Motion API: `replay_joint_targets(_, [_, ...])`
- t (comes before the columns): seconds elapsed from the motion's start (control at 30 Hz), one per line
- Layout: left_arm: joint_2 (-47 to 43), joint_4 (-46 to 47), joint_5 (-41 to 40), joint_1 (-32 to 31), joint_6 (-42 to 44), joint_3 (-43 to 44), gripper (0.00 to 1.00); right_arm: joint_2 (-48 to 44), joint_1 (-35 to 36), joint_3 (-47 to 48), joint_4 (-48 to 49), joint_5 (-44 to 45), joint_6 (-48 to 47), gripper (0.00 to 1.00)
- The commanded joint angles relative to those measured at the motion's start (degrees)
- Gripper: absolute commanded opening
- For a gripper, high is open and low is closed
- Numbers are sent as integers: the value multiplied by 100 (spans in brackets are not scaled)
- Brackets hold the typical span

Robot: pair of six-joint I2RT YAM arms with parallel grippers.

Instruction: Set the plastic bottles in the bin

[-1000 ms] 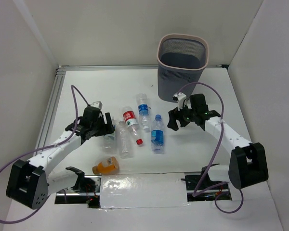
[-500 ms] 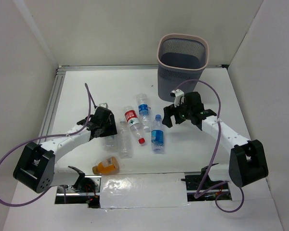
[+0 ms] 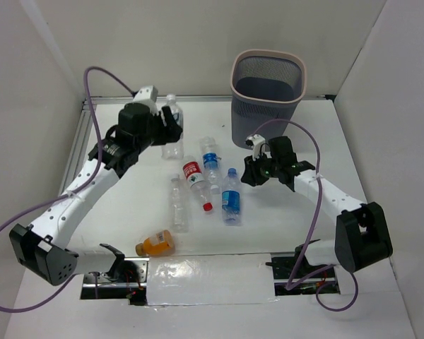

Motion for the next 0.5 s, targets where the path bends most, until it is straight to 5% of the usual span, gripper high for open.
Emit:
replay_joint_targets(0.0, [451,847,989,-109,408,793,10,-99,55,-82,218,61,-97,32])
replay_joint_targets(0.2, [1689,2254,2185,-312,119,2499,10,-292,55,-310,218,166,-159,36])
replay_joint_targets(0.4, [2902,4538,2345,-364,-1207,3509,9,-468,55,-512,270,167,-273,38])
replay_joint_targets(0.47, [3673,4541,2345,-364,-1489,4106,9,-539,55,-565,270,228,-326,40])
